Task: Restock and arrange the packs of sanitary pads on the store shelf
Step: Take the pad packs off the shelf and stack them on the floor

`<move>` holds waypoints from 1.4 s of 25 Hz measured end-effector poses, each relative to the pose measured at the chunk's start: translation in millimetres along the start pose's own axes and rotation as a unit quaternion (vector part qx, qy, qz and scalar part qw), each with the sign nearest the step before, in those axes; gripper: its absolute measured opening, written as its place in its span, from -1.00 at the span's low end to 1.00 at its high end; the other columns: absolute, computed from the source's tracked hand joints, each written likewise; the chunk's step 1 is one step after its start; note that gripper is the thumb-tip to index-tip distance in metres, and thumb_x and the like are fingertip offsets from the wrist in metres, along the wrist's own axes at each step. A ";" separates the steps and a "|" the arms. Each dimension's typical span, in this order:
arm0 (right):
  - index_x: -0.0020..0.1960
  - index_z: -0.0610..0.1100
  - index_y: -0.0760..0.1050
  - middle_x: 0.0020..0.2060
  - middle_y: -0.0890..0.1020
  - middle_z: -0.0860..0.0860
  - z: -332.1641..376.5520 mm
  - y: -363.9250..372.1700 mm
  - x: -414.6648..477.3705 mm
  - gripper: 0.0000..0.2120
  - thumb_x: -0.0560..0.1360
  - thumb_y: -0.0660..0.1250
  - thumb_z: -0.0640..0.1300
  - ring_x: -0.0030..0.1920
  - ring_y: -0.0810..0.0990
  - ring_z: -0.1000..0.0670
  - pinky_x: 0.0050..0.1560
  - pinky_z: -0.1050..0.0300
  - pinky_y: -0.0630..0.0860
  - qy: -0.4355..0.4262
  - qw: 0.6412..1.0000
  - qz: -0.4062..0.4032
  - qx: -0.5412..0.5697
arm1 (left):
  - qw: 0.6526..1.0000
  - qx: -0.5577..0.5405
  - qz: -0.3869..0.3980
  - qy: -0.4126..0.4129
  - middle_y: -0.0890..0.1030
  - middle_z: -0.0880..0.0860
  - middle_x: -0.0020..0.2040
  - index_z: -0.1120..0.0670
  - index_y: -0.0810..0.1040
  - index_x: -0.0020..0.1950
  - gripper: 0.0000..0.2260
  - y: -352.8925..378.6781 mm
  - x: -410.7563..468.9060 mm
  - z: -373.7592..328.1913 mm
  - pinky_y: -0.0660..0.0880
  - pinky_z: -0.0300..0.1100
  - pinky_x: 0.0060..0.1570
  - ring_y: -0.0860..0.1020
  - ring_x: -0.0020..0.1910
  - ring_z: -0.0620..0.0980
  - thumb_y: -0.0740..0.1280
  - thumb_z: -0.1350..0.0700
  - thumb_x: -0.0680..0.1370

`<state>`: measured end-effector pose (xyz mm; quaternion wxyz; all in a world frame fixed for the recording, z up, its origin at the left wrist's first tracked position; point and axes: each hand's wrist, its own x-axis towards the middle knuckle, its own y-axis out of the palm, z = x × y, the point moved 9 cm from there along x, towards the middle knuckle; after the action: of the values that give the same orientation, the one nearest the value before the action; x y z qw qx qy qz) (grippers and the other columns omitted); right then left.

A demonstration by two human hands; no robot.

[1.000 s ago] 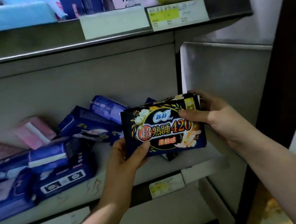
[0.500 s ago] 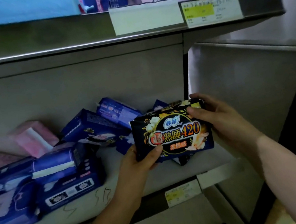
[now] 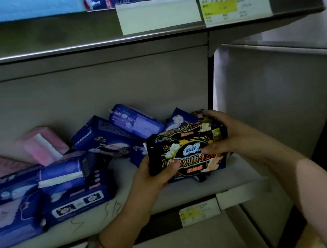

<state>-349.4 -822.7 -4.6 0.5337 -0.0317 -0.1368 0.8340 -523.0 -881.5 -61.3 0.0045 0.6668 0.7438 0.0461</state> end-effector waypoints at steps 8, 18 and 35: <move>0.34 -0.10 0.34 0.17 0.56 -0.06 9.2 -26.2 -52.5 -0.20 0.14 0.54 -0.18 0.15 0.57 -0.07 0.21 -0.09 0.50 -0.041 0.998 -0.030 0.044 | 0.994 -0.023 -0.105 0.005 0.67 0.00 0.01 -0.01 0.53 0.10 -0.59 35.6 -55.9 -7.1 0.53 -0.12 -0.02 0.63 -0.05 -0.06 0.41 -0.06 0.28; 0.33 -0.02 0.34 0.20 0.49 0.00 -18.6 -38.0 -169.9 -0.32 0.27 0.52 -0.12 0.04 0.58 0.09 -0.12 0.28 0.60 -0.034 0.999 0.026 0.002 | 0.980 -0.053 -0.189 0.005 0.65 0.10 0.05 0.10 0.45 0.15 -0.56 87.3 -187.1 24.1 0.56 -0.13 -0.05 0.62 -0.03 0.00 0.39 0.03 0.31; 0.36 -0.04 0.33 0.06 0.49 0.17 -51.7 32.1 -202.6 -0.29 0.27 0.52 -0.16 0.01 0.48 0.27 -0.17 0.54 0.45 -0.013 1.000 -0.023 -0.017 | 0.992 -0.037 -0.113 -0.028 0.63 0.08 0.10 0.09 0.44 0.19 -0.51 28.1 -222.3 66.4 0.57 -0.19 0.00 0.62 0.06 0.02 0.40 0.01 0.30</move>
<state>-280.6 -1007.3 -81.5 0.5504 -0.0269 -0.1581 0.8194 -466.0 -1094.9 -137.6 0.0556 0.5789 0.8117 0.0540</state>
